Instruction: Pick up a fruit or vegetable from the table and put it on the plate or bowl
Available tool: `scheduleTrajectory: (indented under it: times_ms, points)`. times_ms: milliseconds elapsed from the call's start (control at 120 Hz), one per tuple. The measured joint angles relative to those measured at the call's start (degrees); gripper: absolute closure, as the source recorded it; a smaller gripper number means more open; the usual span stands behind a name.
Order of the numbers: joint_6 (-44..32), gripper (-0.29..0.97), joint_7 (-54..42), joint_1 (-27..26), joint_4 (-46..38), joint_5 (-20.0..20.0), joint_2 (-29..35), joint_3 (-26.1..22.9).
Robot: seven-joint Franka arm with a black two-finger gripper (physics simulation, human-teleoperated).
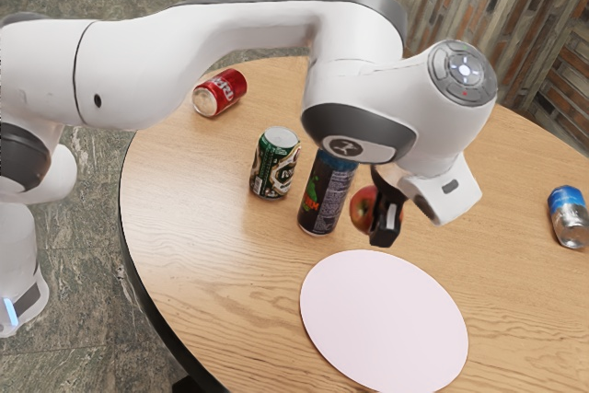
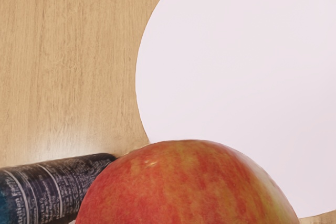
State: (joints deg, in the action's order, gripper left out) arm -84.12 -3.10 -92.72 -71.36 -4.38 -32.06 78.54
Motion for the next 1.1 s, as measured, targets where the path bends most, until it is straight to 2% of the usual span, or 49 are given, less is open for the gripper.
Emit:
scheduleTrajectory:
  times_ms: [75,208,283,375,517,625,675,750,825,908,1033,1100]
  points:
    - [-0.7,0.35,0.1,0.6,-1.7,-4.3,0.2,0.2]
    - [-4.1,0.44,0.1,3.3,-6.6,-11.5,1.5,-1.1]
    - [-6.8,0.44,-0.4,9.1,-7.7,-14.8,2.0,-6.5]
    - [-10.2,0.45,-0.9,15.5,-8.0,-16.7,2.9,-13.6]
    - [-15.4,0.44,-1.5,24.7,-8.5,-17.0,3.4,-24.3]
    - [-17.7,0.44,-1.7,28.2,-10.3,-16.8,3.3,-28.5]
    - [-18.5,0.44,-1.8,29.2,-10.7,-16.7,3.3,-29.6]
    - [-19.2,0.26,-2.0,29.8,-10.7,-15.7,3.3,-30.6]
    - [-19.6,0.17,-2.3,30.0,-10.8,-15.3,3.3,-30.9]
    - [-19.7,0.11,-2.5,30.8,-11.0,-15.2,4.6,-32.0]
    - [-19.9,0.06,-2.8,35.0,-11.2,-15.0,6.0,-37.1]
    - [-19.9,0.05,-2.9,34.7,-13.5,-12.2,12.2,-37.5]
